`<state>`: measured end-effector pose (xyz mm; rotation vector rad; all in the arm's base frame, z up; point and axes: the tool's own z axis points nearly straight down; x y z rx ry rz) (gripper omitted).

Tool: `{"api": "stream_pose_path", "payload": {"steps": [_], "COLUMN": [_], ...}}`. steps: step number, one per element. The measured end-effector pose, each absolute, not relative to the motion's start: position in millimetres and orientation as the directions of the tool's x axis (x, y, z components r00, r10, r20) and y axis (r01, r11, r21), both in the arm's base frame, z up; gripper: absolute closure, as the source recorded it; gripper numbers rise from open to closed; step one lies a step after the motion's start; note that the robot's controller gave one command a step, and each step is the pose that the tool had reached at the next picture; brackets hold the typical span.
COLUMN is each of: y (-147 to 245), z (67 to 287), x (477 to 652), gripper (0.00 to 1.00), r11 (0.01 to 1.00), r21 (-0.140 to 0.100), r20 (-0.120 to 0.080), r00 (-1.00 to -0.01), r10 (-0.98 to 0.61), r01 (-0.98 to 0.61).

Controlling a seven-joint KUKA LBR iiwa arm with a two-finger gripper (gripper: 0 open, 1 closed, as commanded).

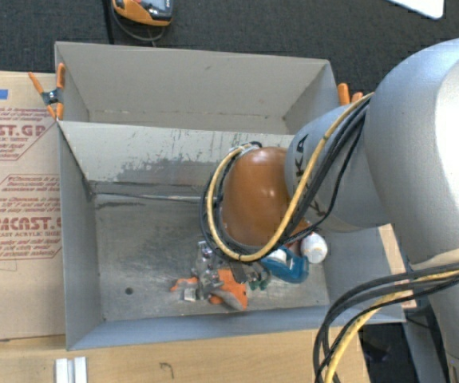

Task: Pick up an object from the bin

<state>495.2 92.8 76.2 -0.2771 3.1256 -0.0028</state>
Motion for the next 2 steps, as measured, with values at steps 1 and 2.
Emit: {"api": "stream_pose_path", "payload": {"steps": [1, 2], "y": [93.6, 94.1], "z": [86.0, 92.8], "x": [493.9, 494.5], "gripper": [1.00, 1.00], "r11": [0.984, 0.984], "r21": [0.000, 0.000], "r20": [0.000, -0.002], "r00": [-0.984, -0.984], "r10": [-0.177, -0.178], "r01": [-0.177, -0.178]}}
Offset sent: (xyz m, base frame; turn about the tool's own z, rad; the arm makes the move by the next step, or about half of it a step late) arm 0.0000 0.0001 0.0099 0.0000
